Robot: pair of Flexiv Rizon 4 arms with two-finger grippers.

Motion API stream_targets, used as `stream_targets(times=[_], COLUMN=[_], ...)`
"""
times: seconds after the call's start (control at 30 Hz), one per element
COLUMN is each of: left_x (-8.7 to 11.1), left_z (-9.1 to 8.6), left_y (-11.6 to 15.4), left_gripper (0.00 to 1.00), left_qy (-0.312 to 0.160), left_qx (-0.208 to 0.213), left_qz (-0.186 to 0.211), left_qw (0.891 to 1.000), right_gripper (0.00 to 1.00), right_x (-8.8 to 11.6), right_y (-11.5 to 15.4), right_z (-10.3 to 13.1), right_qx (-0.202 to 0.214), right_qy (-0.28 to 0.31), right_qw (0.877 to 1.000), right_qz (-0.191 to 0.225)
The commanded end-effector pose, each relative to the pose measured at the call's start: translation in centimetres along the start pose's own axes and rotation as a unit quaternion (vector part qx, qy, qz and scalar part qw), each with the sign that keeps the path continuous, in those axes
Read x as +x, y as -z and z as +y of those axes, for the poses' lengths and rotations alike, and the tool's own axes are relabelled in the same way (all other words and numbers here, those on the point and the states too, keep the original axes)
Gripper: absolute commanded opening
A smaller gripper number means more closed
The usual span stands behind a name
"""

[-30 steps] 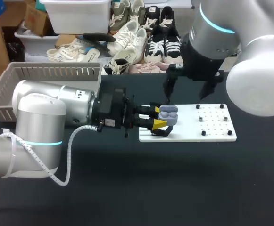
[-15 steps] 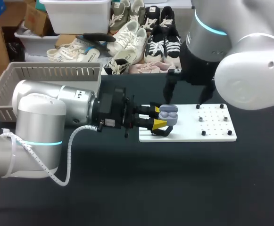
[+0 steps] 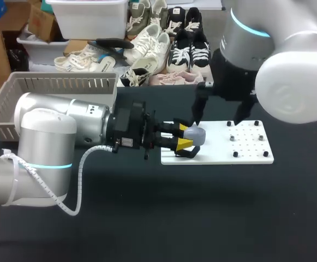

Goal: Pick up each earbud case from the left stands, insert the matching earbuds, close the lid, and place the case in the box.

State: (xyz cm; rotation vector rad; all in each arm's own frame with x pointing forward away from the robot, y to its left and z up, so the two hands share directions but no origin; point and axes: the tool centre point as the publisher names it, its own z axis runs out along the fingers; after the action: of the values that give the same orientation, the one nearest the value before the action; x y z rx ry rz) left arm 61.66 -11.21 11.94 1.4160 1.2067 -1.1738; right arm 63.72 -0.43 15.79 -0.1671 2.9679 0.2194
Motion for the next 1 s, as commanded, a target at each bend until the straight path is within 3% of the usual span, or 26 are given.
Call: stream_targets(times=[0.03, 0.3, 0.47, 0.7, 1.0], left_x=[0.0, 0.0, -0.1, -1.7, -3.4], left_z=[-0.1, -0.1, -0.1, -0.1, 0.5], left_y=[0.0, 0.0, 0.1, 2.0, 6.5], left_gripper=[0.0, 0.0, 0.0, 0.0, 0.0], left_qy=[-0.001, -0.001, 0.0, 0.009, 0.015], left_qx=[-0.002, -0.002, -0.003, -0.016, -0.063], left_qz=[0.0, 0.0, -0.001, -0.002, 0.016], left_qw=[1.0, 1.0, 1.0, 1.0, 0.998], right_gripper=[1.0, 1.0, 1.0, 1.0, 1.0], right_x=[0.7, 0.9, 2.0, 4.1, 4.1], right_y=[0.4, 2.0, 3.5, 4.7, 4.7], right_z=[-0.1, -0.2, -0.4, -1.1, -1.1], right_qx=[-0.001, -0.007, -0.037, -0.057, -0.057], right_qy=[0.002, -0.003, 0.012, 0.034, 0.034], right_qw=[1.0, 0.998, 0.994, 0.991, 0.991], right_qz=[-0.005, -0.062, -0.102, -0.12, -0.12])
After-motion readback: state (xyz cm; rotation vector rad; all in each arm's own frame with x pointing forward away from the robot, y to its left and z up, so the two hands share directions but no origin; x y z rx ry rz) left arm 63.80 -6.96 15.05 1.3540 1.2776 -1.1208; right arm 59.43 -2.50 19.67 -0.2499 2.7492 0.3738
